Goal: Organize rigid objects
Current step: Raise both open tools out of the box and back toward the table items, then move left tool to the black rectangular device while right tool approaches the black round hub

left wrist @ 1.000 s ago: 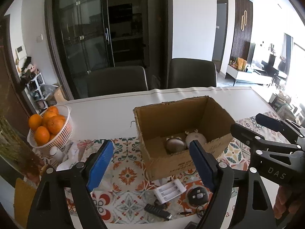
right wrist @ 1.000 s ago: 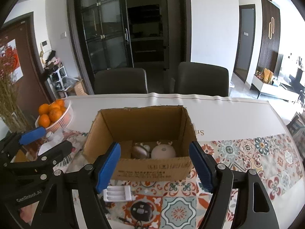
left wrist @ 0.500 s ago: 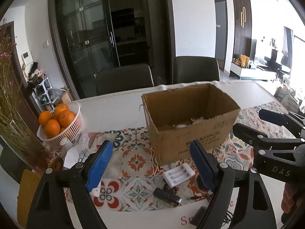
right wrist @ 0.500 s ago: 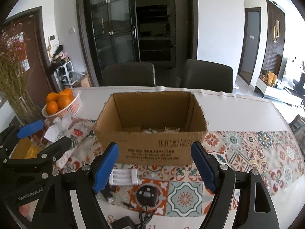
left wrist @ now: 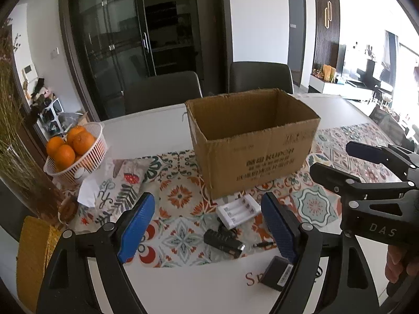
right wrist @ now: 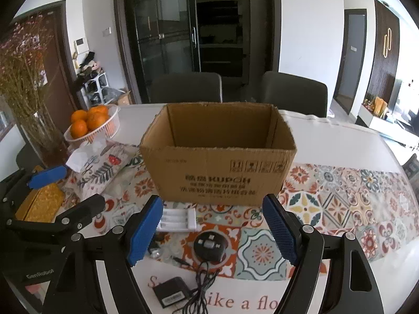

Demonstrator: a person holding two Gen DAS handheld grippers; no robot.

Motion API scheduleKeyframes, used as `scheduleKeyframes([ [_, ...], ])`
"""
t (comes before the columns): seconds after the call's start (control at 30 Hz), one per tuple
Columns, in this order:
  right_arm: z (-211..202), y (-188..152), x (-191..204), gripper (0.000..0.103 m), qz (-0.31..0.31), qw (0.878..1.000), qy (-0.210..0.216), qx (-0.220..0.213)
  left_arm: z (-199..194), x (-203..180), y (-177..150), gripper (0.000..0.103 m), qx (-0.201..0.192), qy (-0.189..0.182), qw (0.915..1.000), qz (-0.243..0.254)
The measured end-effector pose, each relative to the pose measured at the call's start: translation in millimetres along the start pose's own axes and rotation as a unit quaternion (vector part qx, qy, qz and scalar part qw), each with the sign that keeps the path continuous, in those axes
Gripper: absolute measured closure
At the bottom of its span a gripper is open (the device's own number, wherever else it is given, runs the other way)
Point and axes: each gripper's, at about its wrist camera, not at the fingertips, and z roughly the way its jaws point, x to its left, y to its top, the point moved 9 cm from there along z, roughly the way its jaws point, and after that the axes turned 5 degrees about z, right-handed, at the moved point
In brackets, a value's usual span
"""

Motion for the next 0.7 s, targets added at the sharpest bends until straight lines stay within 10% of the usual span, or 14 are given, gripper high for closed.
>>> scheduleKeyframes([
  [0.7, 33.7, -61.1, 5.3, 0.024, -0.013, 0.997, 0.012, 0.075, 26.9, -17.6, -57.2, 0.019, 0.045, -0.033, 0.9982, 0.023],
])
